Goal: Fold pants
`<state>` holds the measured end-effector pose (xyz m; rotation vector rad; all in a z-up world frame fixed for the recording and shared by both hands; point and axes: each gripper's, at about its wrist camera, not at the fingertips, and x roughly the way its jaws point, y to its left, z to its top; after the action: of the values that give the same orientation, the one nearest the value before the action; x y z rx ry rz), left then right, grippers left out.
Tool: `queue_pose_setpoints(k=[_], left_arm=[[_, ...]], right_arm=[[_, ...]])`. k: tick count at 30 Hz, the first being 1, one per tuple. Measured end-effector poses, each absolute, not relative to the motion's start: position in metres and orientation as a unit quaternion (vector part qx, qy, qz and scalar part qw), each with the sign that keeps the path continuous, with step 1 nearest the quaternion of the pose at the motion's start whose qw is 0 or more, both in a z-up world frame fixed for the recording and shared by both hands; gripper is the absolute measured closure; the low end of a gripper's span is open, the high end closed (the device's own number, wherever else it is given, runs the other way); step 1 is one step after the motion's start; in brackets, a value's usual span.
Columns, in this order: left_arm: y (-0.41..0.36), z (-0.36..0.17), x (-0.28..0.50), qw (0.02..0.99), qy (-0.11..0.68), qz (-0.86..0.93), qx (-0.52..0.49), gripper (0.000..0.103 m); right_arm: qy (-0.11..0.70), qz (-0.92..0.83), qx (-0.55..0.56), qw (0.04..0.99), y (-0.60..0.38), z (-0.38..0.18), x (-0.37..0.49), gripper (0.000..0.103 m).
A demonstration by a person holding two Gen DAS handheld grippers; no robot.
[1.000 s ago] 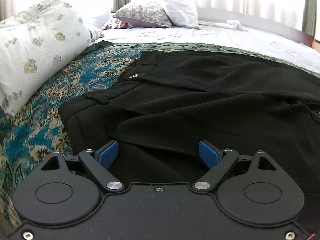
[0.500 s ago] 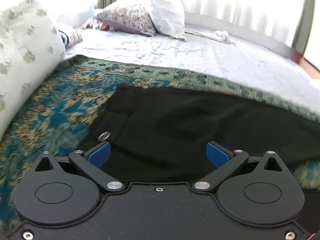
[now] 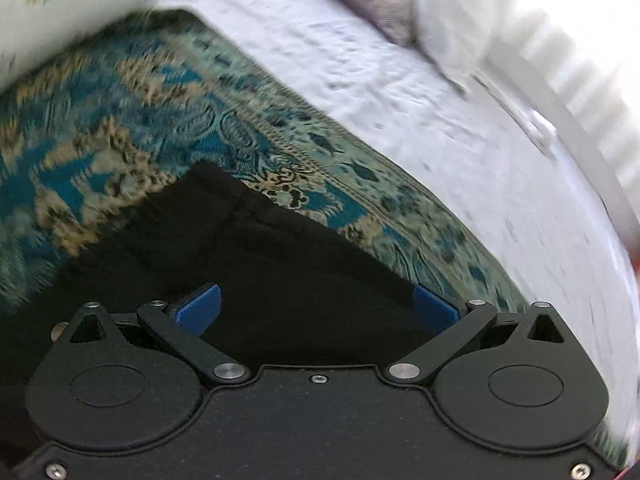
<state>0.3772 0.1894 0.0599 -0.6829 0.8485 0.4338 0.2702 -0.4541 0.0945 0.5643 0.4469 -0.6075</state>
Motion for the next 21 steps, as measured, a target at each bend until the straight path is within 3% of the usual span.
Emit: queue_pose_setpoints(k=[5, 14, 21], left_arm=[[0.184, 0.031, 0.414, 0.814, 0.394, 0.251, -0.346, 0.000], [0.159, 0.017, 0.449, 0.784, 0.376, 0.392, -0.300, 0.000], [0.132, 0.002, 0.469, 0.791, 0.376, 0.443, -0.189, 0.000]], right_arm=[[0.238, -0.291, 0.285, 0.882, -0.441, 0.072, 0.331, 0.000], [0.290, -0.302, 0.255, 0.872, -0.424, 0.037, 0.429, 0.000], [0.330, -0.348, 0.205, 0.853, -0.422, 0.006, 0.475, 0.000]])
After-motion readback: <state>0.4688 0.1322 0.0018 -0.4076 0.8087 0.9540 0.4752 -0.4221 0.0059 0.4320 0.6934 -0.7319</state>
